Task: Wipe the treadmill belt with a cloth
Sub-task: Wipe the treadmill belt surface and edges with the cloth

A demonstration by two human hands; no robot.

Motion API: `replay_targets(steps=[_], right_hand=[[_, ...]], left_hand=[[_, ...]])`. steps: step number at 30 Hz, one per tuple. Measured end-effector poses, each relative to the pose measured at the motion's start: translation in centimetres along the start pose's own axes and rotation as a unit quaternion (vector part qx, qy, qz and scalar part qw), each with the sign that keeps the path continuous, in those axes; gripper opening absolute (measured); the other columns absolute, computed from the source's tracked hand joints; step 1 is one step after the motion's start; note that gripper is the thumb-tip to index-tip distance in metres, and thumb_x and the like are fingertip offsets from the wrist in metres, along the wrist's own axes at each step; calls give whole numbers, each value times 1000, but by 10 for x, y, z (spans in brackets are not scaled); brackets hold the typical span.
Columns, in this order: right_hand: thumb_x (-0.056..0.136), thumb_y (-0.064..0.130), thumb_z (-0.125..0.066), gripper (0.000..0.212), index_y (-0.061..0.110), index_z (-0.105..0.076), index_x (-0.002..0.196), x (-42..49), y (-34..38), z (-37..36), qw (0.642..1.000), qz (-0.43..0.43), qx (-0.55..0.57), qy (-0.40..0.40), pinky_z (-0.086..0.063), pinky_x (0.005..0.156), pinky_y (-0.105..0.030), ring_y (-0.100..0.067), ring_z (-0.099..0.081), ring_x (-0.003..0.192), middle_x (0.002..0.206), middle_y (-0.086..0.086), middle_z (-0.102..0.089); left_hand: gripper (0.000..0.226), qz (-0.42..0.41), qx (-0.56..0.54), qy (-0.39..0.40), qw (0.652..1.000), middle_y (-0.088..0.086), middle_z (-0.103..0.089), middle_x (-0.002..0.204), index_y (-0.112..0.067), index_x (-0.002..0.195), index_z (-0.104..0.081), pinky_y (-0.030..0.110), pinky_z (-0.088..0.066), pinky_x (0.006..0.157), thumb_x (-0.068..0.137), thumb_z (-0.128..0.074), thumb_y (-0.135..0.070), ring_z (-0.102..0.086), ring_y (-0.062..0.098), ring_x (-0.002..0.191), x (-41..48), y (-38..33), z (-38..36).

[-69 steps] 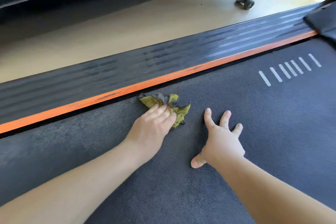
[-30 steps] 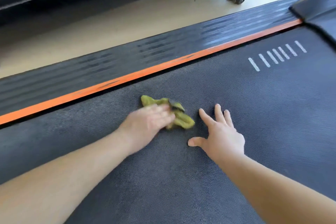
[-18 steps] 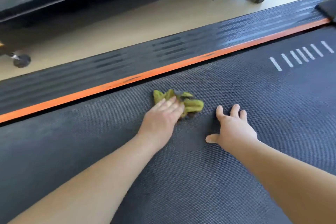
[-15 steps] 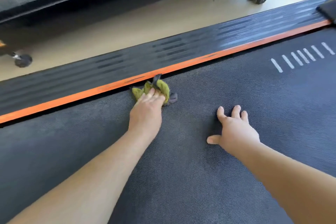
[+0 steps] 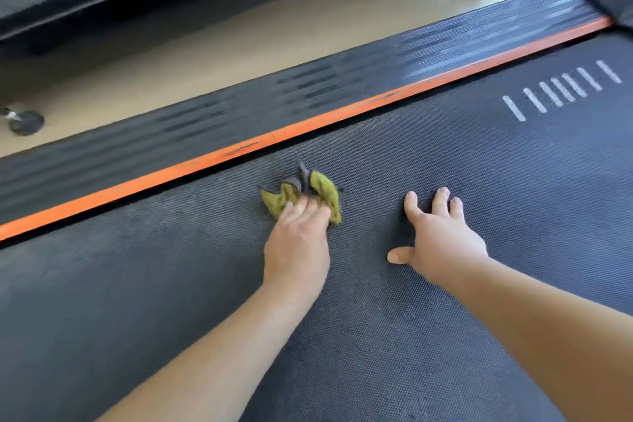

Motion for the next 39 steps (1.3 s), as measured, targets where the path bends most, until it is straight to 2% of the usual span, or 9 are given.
replay_targets(steps=[4,9,15,20,22,26,31,36,39], right_hand=[[81,70,-67,116,34,11,159,-4,-1,3,1000,3,-19,-10,-40,108,-58,-36,11,155,167,-16,19],[83,74,-60,111,39,14,158,-10,-4,3,1000,8,-16,-12,-40,108,-55,-31,12,156,167,-10,22],[81,64,-70,105,50,2,157,-15,-15,13,995,28,95,-28,-32,114,-59,-18,9,156,169,5,14],[73,64,-79,113,50,-5,157,-38,-17,5,991,54,119,-26,-16,122,-58,-14,18,155,168,10,18],[71,66,-80,115,51,-5,157,-44,-17,-13,993,58,101,-1,-10,123,-62,-17,19,155,167,10,21],[71,66,-79,113,51,-7,156,-42,-15,-27,994,66,85,-8,-9,122,-64,-21,20,154,167,7,23],[71,65,-80,113,49,-8,157,-39,-13,-28,995,61,78,-10,-10,121,-67,-24,19,155,167,4,21],[74,62,-79,111,50,-5,156,-40,-15,-28,996,67,59,-21,-14,121,-66,-24,17,155,167,3,20],[73,67,-77,112,50,-4,156,-40,-15,-27,996,63,63,-9,-12,121,-65,-24,19,155,167,4,22]], left_hand=[[43,-226,23,49,973,5,-64,139,-11,137,-61,40,-40,117,97,-48,-4,-55,21,134,-16,-27,-11],[39,3,29,8,1000,4,-62,140,-11,133,-63,42,-34,121,96,-57,-1,-47,23,140,16,24,11],[40,-233,-11,78,969,2,-64,137,-12,136,-63,41,-38,116,98,-52,-8,-56,20,132,-39,-57,-15],[25,2,35,10,999,9,-67,123,-8,118,-65,44,-44,110,96,-56,0,-57,30,123,-7,12,15],[22,-33,43,13,998,9,-67,119,-8,114,-65,42,-44,110,95,-56,0,-57,28,119,-23,-13,9],[41,-260,60,73,961,8,-66,133,-7,134,-64,44,-46,111,94,-54,-3,-60,26,127,-43,-36,-10],[33,4,49,11,999,5,-63,135,-13,127,-65,42,-46,111,97,-54,-4,-51,26,134,-1,18,14],[39,-267,19,87,959,3,-69,123,-11,125,-68,39,-47,107,95,-45,-6,-63,24,116,-75,-73,-14],[42,-194,58,39,979,8,-68,131,-8,130,-67,42,-41,115,94,-46,-6,-61,24,126,-36,-27,-5]])
Point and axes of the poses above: each hand's wrist, its own x-axis towards the middle knuckle, its own z-axis out of the back of the hand, y = z × x, the point moved 10 cm from there along x, towards the middle knuckle
